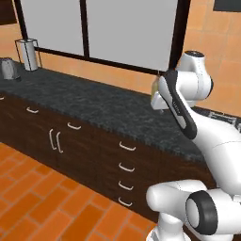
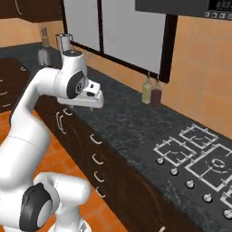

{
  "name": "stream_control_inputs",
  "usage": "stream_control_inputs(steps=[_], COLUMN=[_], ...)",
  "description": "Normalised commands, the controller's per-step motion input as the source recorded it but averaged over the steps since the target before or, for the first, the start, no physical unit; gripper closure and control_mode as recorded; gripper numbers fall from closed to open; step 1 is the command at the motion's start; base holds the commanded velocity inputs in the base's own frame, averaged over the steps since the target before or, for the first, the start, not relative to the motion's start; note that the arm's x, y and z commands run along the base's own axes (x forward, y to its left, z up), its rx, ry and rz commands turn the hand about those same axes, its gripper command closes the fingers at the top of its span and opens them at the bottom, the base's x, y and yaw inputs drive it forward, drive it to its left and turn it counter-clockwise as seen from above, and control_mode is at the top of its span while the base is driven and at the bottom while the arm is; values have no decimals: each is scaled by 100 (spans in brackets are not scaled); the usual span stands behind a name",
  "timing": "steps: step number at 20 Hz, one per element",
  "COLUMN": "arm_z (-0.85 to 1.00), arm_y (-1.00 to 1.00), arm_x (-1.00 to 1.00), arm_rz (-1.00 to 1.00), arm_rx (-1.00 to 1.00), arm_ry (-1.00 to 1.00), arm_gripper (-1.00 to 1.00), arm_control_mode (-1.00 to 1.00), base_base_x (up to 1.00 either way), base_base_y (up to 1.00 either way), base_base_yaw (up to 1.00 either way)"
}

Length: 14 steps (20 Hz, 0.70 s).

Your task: Navigate to the toaster.

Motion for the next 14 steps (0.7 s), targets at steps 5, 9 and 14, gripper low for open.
stream_control_inputs(steps=[5, 9, 14], arm_z=[0, 0, 0], arm_y=[0, 0, 0], arm_x=[0, 0, 0], arm_rz=[0, 0, 0], arm_rx=[0, 0, 0], arm_ry=[0, 0, 0], arm_gripper=[-100, -100, -100], arm_control_mode=[100, 100, 100], base_base_x=[0, 0, 2], base_base_y=[33, 47, 58], base_base_yaw=[59, 57, 55])
